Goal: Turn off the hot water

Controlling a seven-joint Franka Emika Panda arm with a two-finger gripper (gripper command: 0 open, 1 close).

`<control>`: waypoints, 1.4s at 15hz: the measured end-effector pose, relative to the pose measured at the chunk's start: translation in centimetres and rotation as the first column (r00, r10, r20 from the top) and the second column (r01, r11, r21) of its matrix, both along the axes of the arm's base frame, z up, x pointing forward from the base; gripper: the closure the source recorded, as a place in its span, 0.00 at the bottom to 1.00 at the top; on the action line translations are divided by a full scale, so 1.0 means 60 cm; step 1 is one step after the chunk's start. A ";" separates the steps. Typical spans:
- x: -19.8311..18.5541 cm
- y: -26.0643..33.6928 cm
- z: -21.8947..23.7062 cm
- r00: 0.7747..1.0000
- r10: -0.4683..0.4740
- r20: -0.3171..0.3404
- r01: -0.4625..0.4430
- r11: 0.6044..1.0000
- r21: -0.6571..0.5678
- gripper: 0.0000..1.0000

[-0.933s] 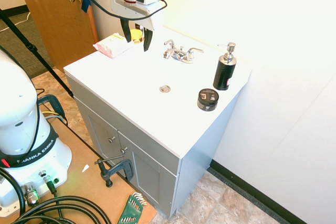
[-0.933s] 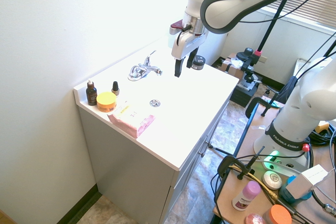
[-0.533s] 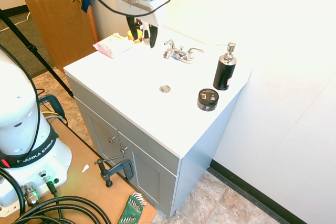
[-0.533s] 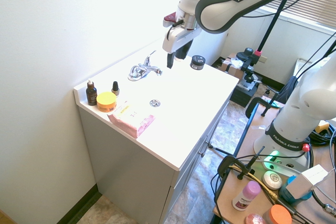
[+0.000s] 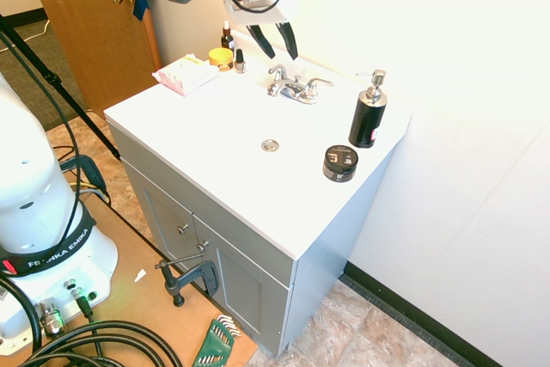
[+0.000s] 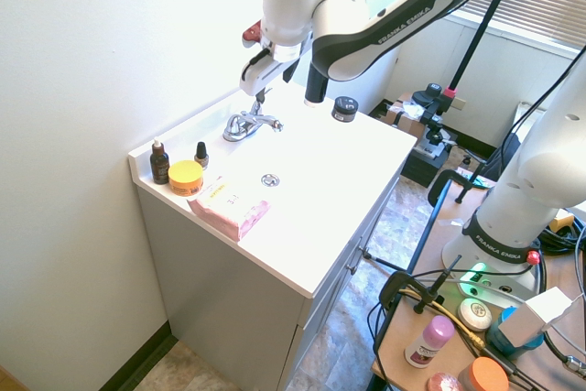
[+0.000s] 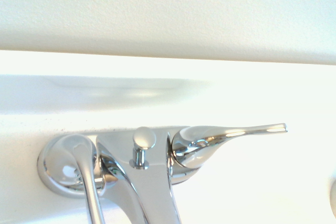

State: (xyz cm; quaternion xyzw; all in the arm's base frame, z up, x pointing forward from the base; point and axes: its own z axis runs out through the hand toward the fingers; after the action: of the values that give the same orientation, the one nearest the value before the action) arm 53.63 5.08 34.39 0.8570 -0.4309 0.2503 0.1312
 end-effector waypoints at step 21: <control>0.085 0.077 -0.102 0.999 0.036 -0.017 -0.036 0.999 0.033 0.00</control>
State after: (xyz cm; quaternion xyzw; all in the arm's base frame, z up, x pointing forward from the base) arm 58.75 9.72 28.30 0.8689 -0.4183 0.2379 0.1163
